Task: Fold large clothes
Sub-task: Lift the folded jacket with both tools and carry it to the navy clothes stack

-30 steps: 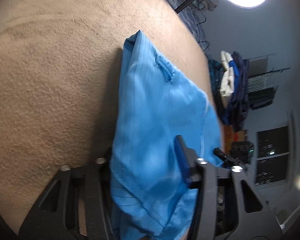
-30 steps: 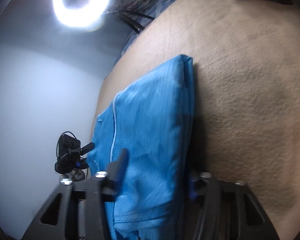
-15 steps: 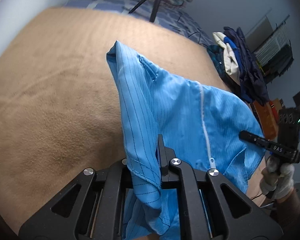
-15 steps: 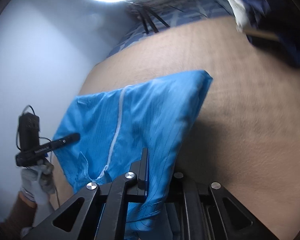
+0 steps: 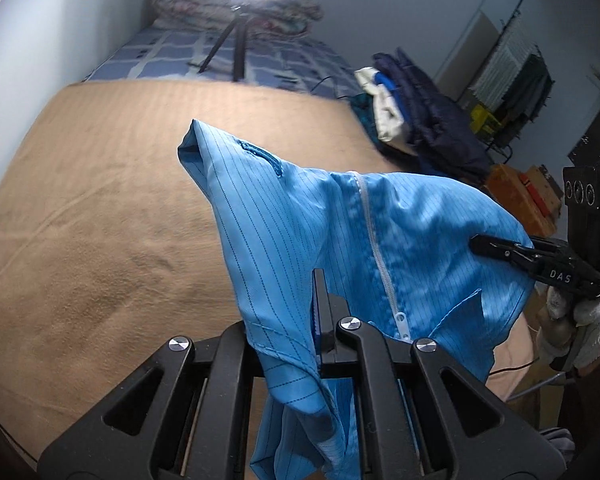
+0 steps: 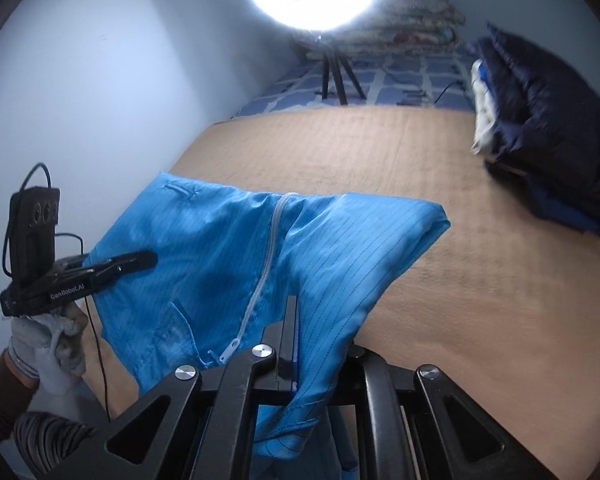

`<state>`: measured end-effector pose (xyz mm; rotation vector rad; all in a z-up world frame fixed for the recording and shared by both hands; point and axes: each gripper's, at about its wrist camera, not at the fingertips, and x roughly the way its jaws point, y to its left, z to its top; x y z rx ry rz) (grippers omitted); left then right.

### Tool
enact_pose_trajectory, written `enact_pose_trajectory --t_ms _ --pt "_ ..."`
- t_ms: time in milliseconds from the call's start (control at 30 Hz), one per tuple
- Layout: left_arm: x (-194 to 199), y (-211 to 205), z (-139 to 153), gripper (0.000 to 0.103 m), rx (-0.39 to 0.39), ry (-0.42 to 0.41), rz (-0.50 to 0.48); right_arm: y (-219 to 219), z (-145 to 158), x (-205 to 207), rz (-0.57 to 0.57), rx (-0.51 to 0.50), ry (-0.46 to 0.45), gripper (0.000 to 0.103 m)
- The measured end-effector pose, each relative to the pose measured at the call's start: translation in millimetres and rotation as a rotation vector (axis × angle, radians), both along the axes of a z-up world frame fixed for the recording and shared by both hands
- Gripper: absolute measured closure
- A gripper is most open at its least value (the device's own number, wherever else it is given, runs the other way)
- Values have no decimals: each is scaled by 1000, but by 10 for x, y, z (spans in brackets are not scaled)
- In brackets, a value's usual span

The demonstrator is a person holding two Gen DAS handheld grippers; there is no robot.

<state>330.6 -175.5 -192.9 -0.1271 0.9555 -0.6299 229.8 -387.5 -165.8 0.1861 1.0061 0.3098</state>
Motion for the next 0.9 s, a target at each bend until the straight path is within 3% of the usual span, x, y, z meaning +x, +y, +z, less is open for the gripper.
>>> enact_pose_trajectory --t_ms 567,900 --pt "-383 -878 822 98 -14 -177 -157 -709 847 -601 -72 -114 -146 99" --pt "-305 -1551 1056 98 -19 -247 -272 -1244 1125 -729 -163 -161 -187 99"
